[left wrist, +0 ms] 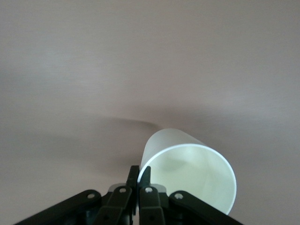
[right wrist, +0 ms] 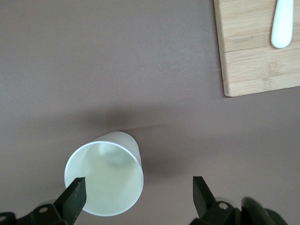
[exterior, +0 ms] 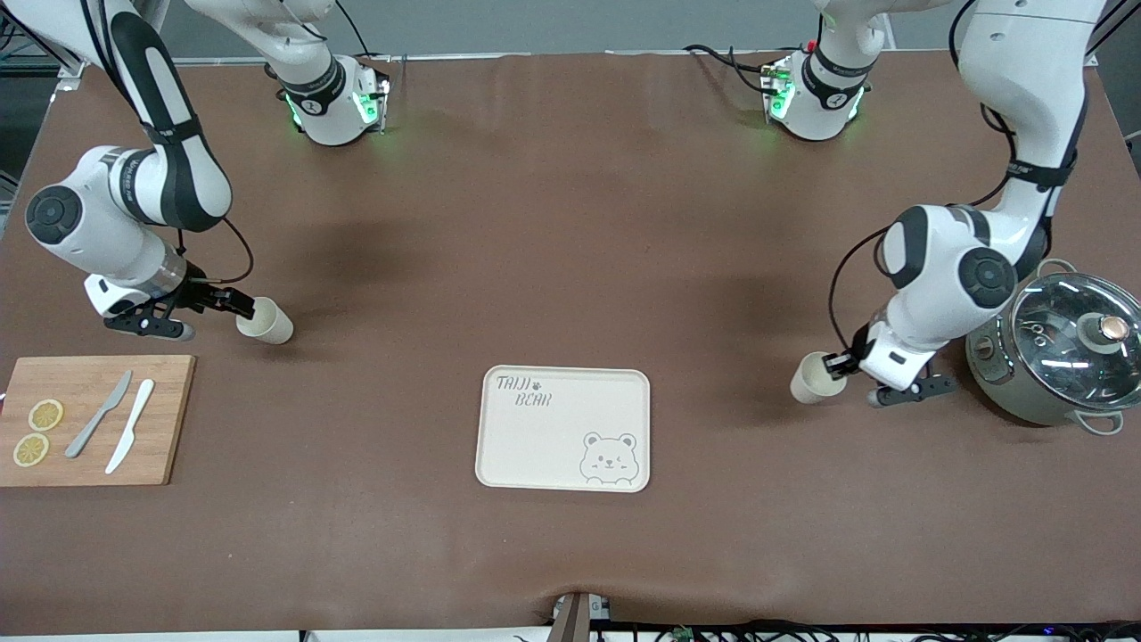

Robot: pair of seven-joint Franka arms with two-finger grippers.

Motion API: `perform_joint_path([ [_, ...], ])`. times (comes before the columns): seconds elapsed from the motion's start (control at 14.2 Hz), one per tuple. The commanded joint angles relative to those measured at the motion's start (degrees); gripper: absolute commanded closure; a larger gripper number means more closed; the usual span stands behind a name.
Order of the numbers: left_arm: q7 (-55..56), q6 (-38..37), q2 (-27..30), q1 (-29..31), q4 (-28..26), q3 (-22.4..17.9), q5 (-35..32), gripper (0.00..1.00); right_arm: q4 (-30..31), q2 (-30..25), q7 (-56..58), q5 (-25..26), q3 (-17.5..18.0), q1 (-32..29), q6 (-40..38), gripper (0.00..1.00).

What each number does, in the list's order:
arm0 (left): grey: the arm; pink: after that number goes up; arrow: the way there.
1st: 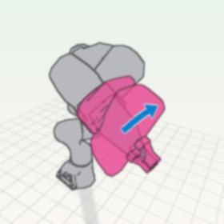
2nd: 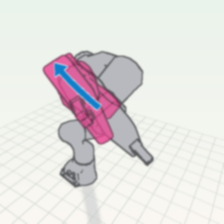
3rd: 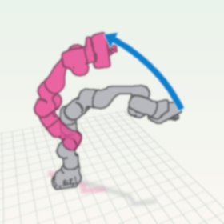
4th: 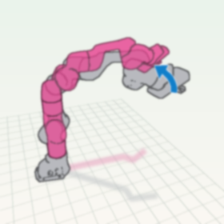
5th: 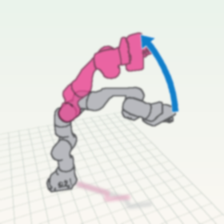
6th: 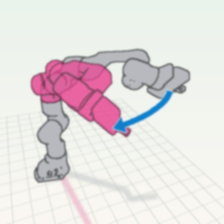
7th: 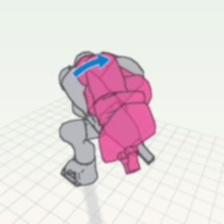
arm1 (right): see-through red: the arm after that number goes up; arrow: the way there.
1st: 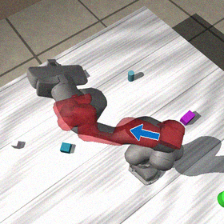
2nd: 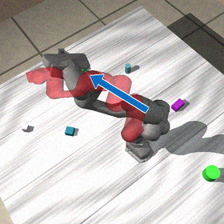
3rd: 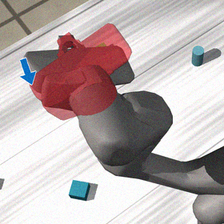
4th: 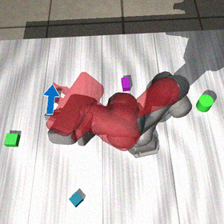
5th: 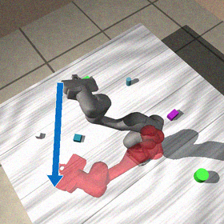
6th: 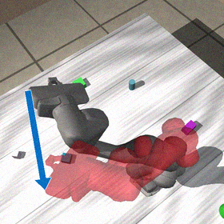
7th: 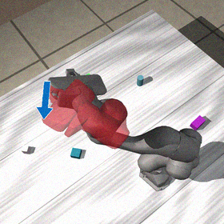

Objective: Place white IKEA cup upright on tray with both arms
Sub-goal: 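Carry the cup onto the tray with the left gripper while the right gripper grasps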

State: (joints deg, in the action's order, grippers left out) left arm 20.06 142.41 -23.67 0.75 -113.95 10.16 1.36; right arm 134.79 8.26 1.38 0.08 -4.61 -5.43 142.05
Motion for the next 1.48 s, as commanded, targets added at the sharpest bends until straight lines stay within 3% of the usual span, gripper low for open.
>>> perform_joint_path([
  [0.0,6.0,-5.3,-6.6,-4.2,10.6,-0.2,0.8,1.00,1.0,0.4,0.4,0.0,0.7,-1.0,1.9,0.00],
  [0.28,22.0,-13.6,-13.4,-12.4,24.8,-0.2,0.8,1.00,2.8,2.2,0.5,0.0,0.7,-0.6,6.7,0.19],
  [0.42,27.2,-14.8,-16.0,-16.8,29.1,-0.2,0.8,1.00,2.8,2.9,0.5,0.0,0.7,-0.6,7.3,0.33],
  [0.49,29.5,-14.8,-17.3,-18.2,30.6,-0.3,0.9,1.00,2.8,3.2,0.5,0.0,0.7,-0.6,7.5,0.44],
  [0.56,31.7,-14.8,-18.8,-19.1,33.2,-0.2,1.1,1.00,2.8,3.3,0.4,0.0,0.7,-0.6,7.5,0.62],
  [0.64,34.1,-14.8,-19.9,-21.5,35.1,-0.3,1.2,1.00,2.8,3.3,0.5,0.0,0.7,-0.6,7.5,0.86],
  [0.71,36.3,-14.4,-21.1,-23.4,36.5,-0.8,1.2,1.00,2.8,3.1,0.6,0.0,0.7,-0.6,7.0,1.00],
  [0.99,38.5,-13.2,-23.8,-26.2,37.9,-0.9,0.9,1.00,1.5,2.6,0.1,0.0,0.8,0.2,4.9,1.00],
  [1.13,39.4,-13.1,-24.5,-26.2,37.9,-0.9,0.9,1.00,-3.1,1.5,-0.3,0.0,1.0,0.7,-4.9,1.00],
  [1.2,39.4,-13.1,-24.5,-26.2,38.0,-0.9,0.9,0.89,-6.4,1.5,-0.3,-0.1,1.1,0.9,-11.0,1.00],
  [1.27,39.4,-12.8,-24.5,-26.2,38.0,-0.9,0.9,0.62,-10.1,1.5,-0.6,-0.6,1.1,1.2,-16.7,1.00],
  [1.34,39.4,-12.4,-24.1,-26.2,38.0,-1.1,0.5,0.22,-13.6,1.6,-2.1,-0.7,1.1,2.1,-21.4,1.00],
  [1.41,39.3,-12.4,-23.4,-26.5,37.9,-1.7,0.2,0.00,-16.7,1.8,-5.4,-0.7,1.1,3.7,-25.0,1.00],
])
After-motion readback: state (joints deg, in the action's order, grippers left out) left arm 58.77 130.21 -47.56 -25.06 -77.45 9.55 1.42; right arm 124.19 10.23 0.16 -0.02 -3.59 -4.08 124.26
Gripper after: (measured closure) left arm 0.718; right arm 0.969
